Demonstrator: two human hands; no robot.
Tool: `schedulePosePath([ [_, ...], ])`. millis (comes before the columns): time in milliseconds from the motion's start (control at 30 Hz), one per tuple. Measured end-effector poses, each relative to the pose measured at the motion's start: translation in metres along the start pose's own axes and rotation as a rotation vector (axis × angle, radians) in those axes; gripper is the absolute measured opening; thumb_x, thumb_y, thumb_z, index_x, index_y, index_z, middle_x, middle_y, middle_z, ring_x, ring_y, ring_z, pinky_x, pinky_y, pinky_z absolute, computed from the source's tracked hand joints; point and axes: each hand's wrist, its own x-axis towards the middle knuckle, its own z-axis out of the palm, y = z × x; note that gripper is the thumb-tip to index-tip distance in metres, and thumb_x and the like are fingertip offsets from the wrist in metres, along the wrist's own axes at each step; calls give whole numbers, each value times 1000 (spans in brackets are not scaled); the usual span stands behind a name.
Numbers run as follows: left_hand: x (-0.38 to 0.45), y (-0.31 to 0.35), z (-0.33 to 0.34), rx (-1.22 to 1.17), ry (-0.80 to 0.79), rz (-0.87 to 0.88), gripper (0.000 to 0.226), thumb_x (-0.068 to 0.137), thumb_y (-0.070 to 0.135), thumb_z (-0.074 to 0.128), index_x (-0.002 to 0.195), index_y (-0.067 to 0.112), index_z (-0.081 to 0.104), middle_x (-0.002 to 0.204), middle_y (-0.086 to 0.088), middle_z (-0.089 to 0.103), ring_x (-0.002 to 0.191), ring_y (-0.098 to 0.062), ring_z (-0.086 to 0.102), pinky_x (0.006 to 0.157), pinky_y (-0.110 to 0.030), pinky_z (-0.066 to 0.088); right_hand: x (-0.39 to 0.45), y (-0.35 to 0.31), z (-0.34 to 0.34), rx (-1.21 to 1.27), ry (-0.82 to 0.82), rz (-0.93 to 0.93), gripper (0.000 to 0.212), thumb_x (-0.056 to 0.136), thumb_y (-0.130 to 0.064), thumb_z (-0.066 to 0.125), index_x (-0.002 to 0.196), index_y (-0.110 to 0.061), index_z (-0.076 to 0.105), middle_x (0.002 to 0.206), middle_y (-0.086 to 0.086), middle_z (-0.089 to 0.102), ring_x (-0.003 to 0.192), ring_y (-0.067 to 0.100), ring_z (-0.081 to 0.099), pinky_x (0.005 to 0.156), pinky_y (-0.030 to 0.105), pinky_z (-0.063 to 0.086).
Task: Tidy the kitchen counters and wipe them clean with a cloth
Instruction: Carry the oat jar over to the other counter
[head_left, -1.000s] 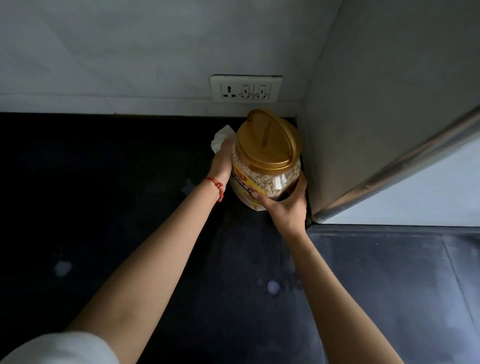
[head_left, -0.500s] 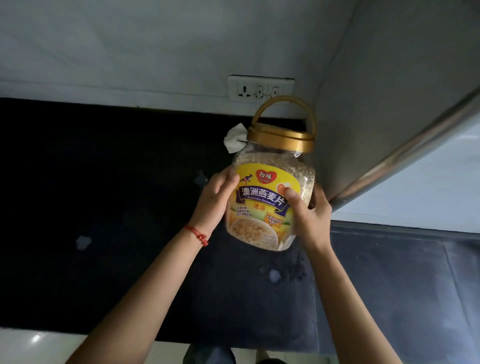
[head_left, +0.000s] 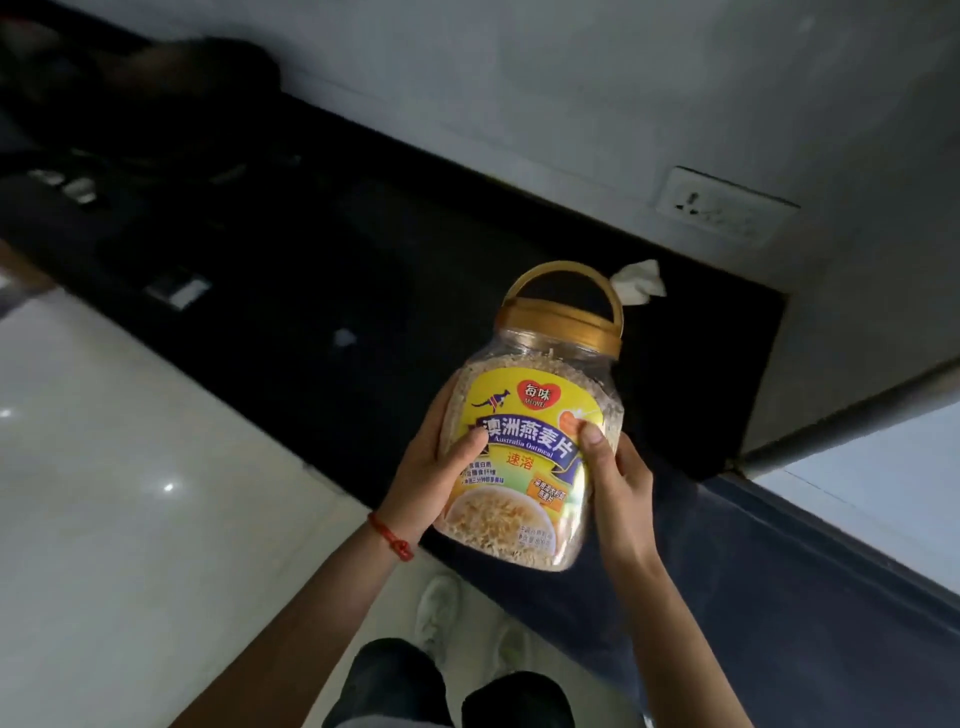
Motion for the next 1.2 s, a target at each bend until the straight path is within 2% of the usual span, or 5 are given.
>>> schedulePosePath([
  [167, -66, 11, -58, -55, 336, 41, 53, 67, 36, 67, 116, 39, 48, 102, 2, 67, 85, -10, 71, 62, -23, 57, -17, 15, 73, -46, -258, 82, 45, 71, -38, 62, 108, -13, 57, 85, 8, 74, 75, 21, 73, 56, 23, 56],
  [333, -129, 15, -130, -88, 595, 96, 63, 58, 49, 60, 119, 39, 46, 105, 1, 66, 86, -13, 71, 63, -26, 58, -37, 42, 165, -164, -482, 106, 56, 72, -36, 71, 122, -21, 51, 103, 4, 71, 86, 17, 72, 63, 27, 58],
  [500, -191, 18, -213, -187, 781, 138, 67, 54, 51, 69, 117, 42, 46, 99, 7, 69, 87, -14, 71, 62, -25, 58, -58, 83, 270, -319, -675, 119, 57, 73, -36, 72, 123, -23, 49, 97, -4, 69, 79, 8, 71, 60, 22, 56],
  [733, -269, 17, -331, -240, 1047, 146, 44, 88, 17, 52, 125, 37, 39, 104, 1, 65, 81, -11, 72, 63, -25, 59, -100, 151, 414, -463, -882, 159, 34, 86, -26, 58, 119, -23, 51, 98, -4, 66, 71, -3, 68, 53, 12, 51],
  [1200, -260, 43, -517, -306, 1160, 83, 49, 88, 20, 51, 130, 37, 32, 111, 0, 62, 89, -18, 69, 64, -26, 59, -56, 215, 615, -667, -1014, 180, 27, 90, -29, 50, 116, -25, 46, 93, -9, 62, 68, 2, 67, 51, 13, 51],
])
